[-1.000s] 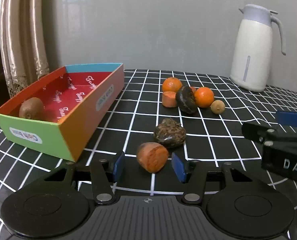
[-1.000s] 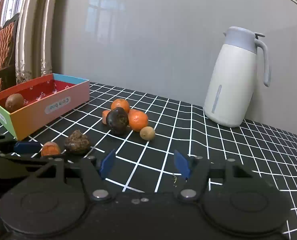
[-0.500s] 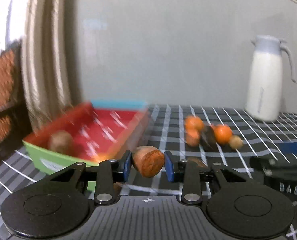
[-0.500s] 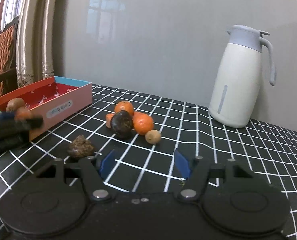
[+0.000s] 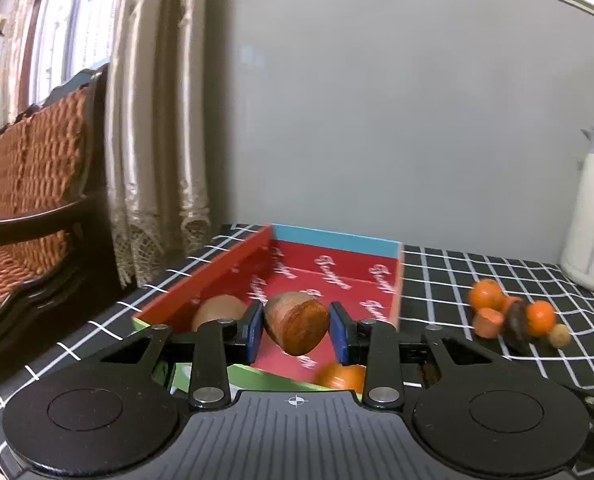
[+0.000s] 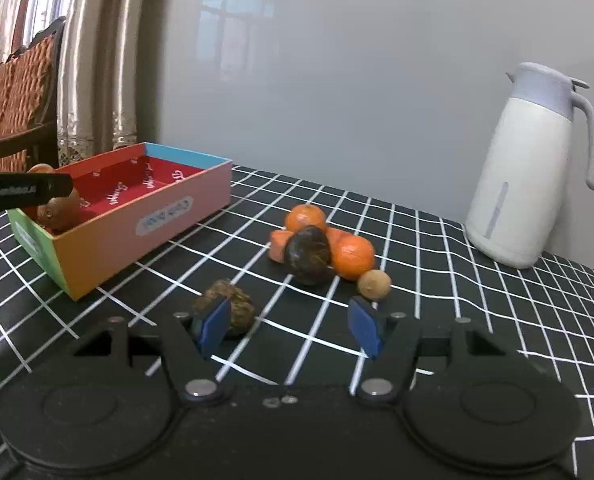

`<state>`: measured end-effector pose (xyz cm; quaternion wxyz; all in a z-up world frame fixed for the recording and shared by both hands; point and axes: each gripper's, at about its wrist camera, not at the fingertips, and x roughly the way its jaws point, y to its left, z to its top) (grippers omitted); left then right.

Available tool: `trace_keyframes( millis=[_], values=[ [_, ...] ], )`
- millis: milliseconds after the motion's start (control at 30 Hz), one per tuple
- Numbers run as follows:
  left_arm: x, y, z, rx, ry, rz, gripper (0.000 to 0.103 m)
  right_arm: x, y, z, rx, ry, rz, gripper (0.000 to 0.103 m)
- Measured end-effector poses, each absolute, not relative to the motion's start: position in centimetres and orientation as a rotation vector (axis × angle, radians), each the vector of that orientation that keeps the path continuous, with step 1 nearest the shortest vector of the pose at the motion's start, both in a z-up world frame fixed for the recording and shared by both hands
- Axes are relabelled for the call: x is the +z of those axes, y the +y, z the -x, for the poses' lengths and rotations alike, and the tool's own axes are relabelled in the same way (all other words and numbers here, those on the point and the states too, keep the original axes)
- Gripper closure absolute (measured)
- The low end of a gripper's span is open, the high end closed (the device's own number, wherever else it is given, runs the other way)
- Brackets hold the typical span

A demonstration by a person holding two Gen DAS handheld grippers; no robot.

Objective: Organize fruits
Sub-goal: 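Drop the orange-brown fruit into the red box with the left gripper, then grasp the dark wrinkled dried fruit with the right gripper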

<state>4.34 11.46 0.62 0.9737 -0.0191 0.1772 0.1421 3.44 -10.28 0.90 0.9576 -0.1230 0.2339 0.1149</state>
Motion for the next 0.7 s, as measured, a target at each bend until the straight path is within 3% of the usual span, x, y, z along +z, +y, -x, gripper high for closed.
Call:
trace_keyframes(
  millis=[300,333,367,433,533,600,633,700],
  values=[
    [-0.1,13.8,-5.8,0.329,0.398,0.050,0.068,0.7,-8.7,-3.4,0.268,0.477,0.267,0.038],
    [-0.1,13.8,-5.8,0.326,0.400,0.050,0.064,0.7,-8.6,-3.3,0.269,0.477,0.269,0.038],
    [0.0,13.8,-5.6,0.322,0.390,0.051,0.044,0.7,-8.6,-3.3,0.271,0.477,0.269,0.038],
    [0.2,13.5,-5.0,0.342,0.355,0.040,0.020,0.7,-8.6,-3.2,0.276,0.479,0.269,0.037],
    [0.5,13.3,-4.2,0.350,0.328,0.035,0.017,0.6,-8.8,-2.9,0.282,0.477,0.273,0.031],
    [0.3,13.2,-3.8,0.357,0.334,0.048,0.010,0.7,-9.0,-2.6,0.290,0.474,0.275,0.029],
    [0.3,12.9,-3.5,0.365,0.333,0.047,0.002,0.7,-9.1,-2.4,0.295,0.472,0.277,0.029],
    [0.2,12.3,-3.0,0.374,0.318,0.035,0.000,0.8,-9.2,-2.2,0.300,0.469,0.278,0.028]
  ],
)
